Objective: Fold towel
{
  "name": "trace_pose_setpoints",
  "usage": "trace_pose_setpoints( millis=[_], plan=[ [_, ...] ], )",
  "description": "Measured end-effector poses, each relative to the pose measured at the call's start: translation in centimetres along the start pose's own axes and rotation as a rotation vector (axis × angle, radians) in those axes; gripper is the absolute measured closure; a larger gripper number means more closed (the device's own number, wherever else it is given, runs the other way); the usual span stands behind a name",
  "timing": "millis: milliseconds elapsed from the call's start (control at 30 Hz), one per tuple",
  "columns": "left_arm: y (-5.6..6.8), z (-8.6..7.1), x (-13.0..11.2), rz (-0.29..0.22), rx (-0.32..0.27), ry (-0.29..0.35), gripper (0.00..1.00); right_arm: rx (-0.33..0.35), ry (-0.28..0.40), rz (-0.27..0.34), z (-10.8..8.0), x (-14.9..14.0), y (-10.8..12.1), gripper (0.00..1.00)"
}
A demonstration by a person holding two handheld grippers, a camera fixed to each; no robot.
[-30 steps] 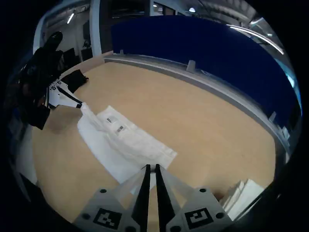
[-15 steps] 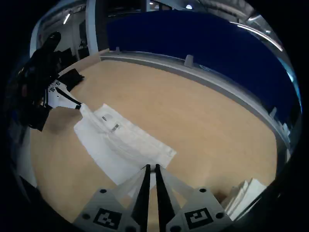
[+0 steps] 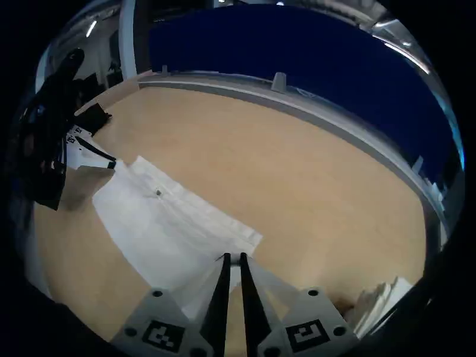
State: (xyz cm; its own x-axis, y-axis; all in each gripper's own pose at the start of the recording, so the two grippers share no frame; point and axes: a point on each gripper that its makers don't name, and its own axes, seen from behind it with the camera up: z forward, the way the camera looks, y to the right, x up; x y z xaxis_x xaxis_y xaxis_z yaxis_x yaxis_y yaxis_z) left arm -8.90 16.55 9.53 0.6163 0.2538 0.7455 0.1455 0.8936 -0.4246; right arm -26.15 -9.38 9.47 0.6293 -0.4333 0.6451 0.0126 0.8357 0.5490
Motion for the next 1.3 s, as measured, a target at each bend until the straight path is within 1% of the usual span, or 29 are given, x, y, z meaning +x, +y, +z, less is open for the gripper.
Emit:
trace_pose_setpoints(
  millis=[33,67,133,167,200,267,333,600,800,1067,1300],
  plan=[
    [-0.1,0.0,0.0,-0.001,0.005,0.002,0.80,-0.008,0.001,-0.002,0.0,0.1,0.1,0.80],
    [-0.3,0.0,0.1,-0.003,0.009,0.003,0.75,-0.016,0.002,-0.005,0.1,0.1,0.2,0.73],
    [-0.5,0.0,0.1,-0.006,0.016,0.004,0.60,-0.028,0.004,-0.008,0.1,0.2,0.3,0.58],
    [-0.6,0.0,0.1,-0.008,0.018,0.004,0.50,-0.032,0.005,-0.009,0.1,0.2,0.4,0.51],
    [-0.7,-0.1,0.1,-0.010,0.019,0.004,0.40,-0.034,0.005,-0.009,0.1,0.2,0.4,0.47],
    [-0.7,-0.2,0.1,-0.013,0.019,0.003,0.26,-0.030,0.006,-0.007,0.1,0.2,0.4,0.41],
    [-0.7,-0.2,0.2,-0.013,0.018,0.003,0.20,-0.029,0.006,-0.004,0.1,0.2,0.3,0.38],
    [-0.5,-0.7,0.4,0.009,0.018,0.006,0.19,-0.023,0.007,0.004,-0.3,-0.1,0.3,0.36],
    [-0.1,-1.5,-0.1,0.018,0.021,0.007,0.20,-0.018,0.007,0.000,-1.0,-0.9,-0.2,0.34],
    [0.6,-3.3,-2.3,-0.007,0.024,0.005,0.19,-0.009,0.005,0.002,-2.7,-2.8,-1.3,0.34],
    [1.8,-5.4,-5.6,-0.017,0.024,-0.007,0.20,-0.001,0.000,0.000,-4.5,-4.7,-2.5,0.33]
  ],
)
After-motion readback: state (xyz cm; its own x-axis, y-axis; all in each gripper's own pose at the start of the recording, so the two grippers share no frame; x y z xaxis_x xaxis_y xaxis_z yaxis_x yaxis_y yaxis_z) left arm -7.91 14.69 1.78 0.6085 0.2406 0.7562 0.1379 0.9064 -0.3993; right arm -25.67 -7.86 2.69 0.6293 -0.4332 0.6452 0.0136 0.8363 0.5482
